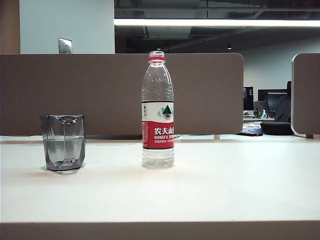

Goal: Pick up the mineral water bottle on the table and pour water into the mug until it's half full.

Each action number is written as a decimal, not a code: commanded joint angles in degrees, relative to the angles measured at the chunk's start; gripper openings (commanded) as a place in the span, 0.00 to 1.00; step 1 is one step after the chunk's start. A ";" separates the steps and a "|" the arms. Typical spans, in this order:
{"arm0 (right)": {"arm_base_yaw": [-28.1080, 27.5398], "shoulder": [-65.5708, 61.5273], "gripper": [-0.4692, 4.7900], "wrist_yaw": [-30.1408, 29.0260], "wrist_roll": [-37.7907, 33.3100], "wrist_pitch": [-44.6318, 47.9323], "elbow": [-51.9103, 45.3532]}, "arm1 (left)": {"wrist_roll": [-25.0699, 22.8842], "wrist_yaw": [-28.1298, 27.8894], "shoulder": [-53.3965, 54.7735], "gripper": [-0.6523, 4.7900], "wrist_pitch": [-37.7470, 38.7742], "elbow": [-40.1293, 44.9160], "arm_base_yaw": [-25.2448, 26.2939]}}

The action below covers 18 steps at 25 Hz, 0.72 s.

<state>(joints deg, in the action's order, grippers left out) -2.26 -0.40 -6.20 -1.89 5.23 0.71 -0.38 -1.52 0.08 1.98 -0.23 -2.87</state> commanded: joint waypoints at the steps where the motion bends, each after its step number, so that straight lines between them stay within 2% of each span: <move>1: -0.02 0.44 0.08 0.61 0.37 0.90 -0.26 | -0.02 0.24 0.00 0.11 -0.74 -0.20 0.04; 6: -0.04 0.44 0.08 3.63 0.39 0.79 -0.66 | -0.02 0.22 0.00 0.11 -0.74 -0.20 0.04; 18: -0.09 0.44 0.08 3.72 0.83 0.77 -0.66 | -0.02 0.24 0.00 0.11 -0.74 -0.20 0.04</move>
<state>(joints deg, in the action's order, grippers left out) -2.28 -0.08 -2.63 -1.21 5.06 0.32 -0.38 -1.52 0.08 1.98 -0.23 -2.87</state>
